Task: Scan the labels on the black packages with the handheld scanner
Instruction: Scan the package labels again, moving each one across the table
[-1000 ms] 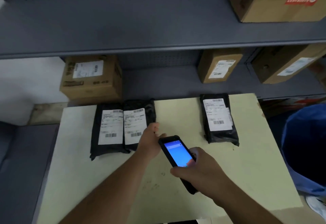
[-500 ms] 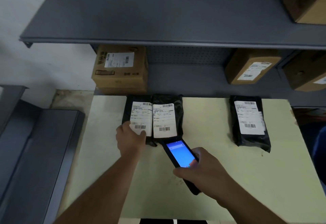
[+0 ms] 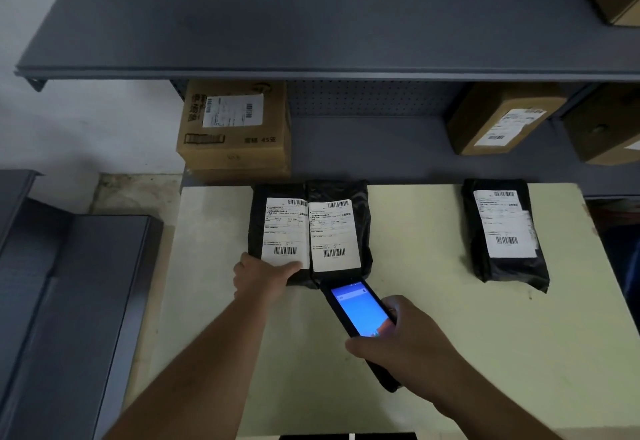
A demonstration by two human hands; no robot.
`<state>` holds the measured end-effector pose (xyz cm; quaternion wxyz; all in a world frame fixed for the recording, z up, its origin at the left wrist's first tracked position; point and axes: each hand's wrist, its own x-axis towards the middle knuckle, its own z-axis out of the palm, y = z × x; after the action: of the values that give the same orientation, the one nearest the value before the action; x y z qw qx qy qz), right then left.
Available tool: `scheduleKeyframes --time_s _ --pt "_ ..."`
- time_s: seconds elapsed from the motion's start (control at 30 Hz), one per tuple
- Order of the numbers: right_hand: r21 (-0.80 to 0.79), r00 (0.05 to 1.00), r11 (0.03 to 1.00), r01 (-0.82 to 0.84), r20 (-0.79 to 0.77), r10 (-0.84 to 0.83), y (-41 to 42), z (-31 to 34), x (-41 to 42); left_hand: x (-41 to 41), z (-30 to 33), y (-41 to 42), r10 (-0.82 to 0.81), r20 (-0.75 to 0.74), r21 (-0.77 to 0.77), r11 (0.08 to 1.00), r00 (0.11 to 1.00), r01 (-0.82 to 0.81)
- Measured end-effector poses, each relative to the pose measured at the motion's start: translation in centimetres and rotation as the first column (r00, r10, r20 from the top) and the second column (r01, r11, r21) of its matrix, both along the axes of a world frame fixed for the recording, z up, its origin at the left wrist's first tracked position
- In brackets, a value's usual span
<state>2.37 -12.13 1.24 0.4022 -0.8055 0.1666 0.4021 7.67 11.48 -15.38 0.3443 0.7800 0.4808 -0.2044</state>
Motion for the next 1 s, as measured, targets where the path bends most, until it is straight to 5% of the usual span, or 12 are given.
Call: scheduleKeyframes --time_s 0.53,1.0 --pt "0.010 0.999 1.000 0.027 -0.027 -0.027 0.0 -0.1 -0.6 0.5 1.2 -1.2 0.062 0.021 -0.095 0.994 0.998 -0.060" --pt "0.004 1.000 1.000 0.006 0.027 -0.006 -1.2 0.4 -1.3 -3.3 2.3 2.4 0.166 0.050 -0.411 0.902 0.985 -0.131"
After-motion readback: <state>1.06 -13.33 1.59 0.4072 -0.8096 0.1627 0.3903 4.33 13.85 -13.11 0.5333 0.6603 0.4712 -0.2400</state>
